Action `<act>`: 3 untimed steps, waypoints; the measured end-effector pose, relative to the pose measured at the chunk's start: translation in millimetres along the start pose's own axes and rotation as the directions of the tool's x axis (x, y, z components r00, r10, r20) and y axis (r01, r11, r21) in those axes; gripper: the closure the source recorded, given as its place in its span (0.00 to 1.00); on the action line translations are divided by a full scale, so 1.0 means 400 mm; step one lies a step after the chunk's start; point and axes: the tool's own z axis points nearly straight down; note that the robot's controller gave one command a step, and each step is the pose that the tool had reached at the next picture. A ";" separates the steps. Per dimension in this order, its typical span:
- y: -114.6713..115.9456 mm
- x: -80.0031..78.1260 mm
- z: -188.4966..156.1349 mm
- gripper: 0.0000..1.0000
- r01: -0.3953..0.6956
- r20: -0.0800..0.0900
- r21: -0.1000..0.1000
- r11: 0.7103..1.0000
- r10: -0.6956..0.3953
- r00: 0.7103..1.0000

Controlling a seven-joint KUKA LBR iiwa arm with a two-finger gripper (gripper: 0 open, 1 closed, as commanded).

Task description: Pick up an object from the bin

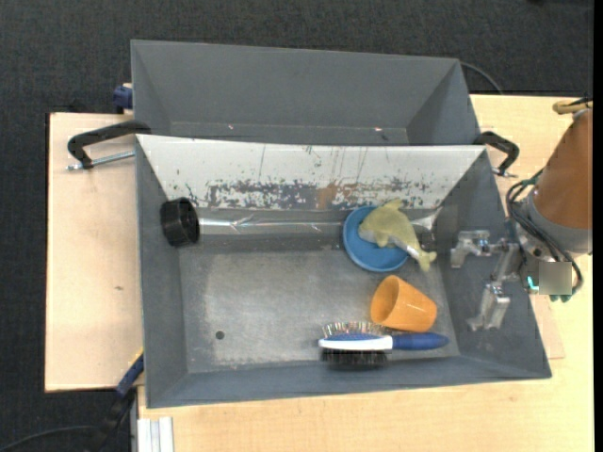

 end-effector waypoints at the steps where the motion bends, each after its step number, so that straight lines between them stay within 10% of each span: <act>1: 0.064 -0.021 0.261 0.00 -0.378 0.004 -0.003 0.926 0.378 0.926; 2: 0.224 0.007 0.185 0.00 -0.412 0.004 -0.005 0.911 0.412 0.911; 3: 0.052 -0.008 0.157 0.00 -0.539 0.011 -0.002 0.842 0.539 0.842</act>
Offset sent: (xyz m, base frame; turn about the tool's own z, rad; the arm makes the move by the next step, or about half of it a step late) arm 0.0069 0.0248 -0.1055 0.3880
